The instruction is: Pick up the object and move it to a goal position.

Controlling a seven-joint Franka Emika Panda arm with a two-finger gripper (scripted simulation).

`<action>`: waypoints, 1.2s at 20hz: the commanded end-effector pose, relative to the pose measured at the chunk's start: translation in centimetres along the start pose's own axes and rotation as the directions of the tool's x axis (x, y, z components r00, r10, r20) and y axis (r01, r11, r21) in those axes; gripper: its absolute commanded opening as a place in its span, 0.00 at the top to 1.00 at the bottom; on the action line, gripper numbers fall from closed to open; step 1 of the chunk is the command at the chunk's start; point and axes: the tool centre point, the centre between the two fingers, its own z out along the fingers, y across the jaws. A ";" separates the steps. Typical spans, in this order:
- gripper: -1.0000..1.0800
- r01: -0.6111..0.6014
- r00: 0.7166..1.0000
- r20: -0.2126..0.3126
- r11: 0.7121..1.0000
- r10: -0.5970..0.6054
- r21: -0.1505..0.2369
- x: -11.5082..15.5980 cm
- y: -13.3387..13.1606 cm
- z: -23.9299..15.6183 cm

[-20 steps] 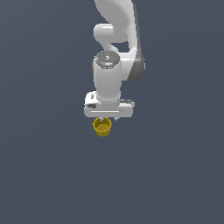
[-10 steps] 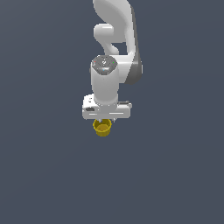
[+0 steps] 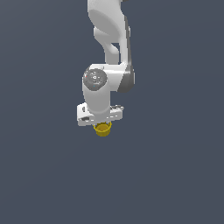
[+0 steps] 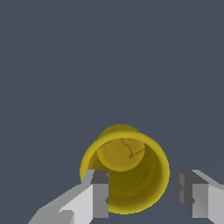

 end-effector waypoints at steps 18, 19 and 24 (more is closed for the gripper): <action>0.38 0.232 0.965 0.114 0.971 -0.237 0.059 -1.4 3.9 4.5; 0.38 0.232 0.965 0.114 0.971 -0.238 0.059 -1.4 3.9 4.5; 0.38 0.229 0.966 0.113 0.972 -0.234 0.058 -1.5 3.8 5.0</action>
